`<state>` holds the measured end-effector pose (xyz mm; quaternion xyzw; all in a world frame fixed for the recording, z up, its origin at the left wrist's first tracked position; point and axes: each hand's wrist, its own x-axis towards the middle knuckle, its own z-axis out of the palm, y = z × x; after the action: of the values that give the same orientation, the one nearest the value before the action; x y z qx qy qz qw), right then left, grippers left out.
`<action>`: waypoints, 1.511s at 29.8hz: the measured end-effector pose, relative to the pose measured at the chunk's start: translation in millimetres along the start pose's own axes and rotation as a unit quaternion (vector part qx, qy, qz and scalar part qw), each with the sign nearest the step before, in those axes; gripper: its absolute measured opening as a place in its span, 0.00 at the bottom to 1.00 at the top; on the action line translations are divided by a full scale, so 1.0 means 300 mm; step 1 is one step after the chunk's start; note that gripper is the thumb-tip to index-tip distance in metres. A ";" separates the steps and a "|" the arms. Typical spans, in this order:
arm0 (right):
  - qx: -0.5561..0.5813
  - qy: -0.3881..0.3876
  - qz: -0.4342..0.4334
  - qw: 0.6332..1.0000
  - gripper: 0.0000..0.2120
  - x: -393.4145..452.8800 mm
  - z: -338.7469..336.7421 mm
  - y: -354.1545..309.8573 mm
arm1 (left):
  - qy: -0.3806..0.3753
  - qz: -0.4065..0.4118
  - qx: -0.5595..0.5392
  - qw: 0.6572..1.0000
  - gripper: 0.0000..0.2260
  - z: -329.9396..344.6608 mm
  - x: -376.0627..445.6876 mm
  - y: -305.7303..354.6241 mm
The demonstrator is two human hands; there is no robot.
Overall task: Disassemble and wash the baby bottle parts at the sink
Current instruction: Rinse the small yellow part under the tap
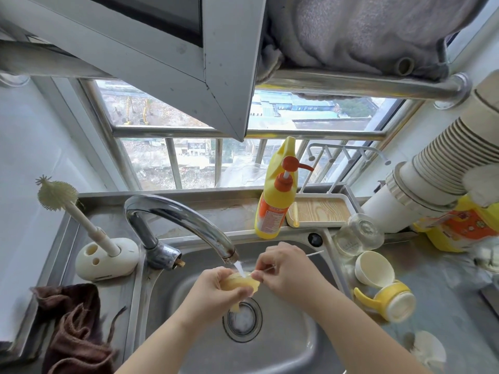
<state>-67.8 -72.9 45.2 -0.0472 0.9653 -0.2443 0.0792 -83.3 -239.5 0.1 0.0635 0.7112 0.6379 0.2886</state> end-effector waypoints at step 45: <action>0.133 0.008 0.141 0.981 0.12 -0.027 0.037 -0.026 | 0.007 0.044 0.017 0.999 0.14 -0.012 0.028 -0.031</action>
<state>-57.4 -83.8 40.2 0.1019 0.9219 -0.3569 0.1110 -89.5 -240.5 -11.3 0.0951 0.7204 0.6382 0.2542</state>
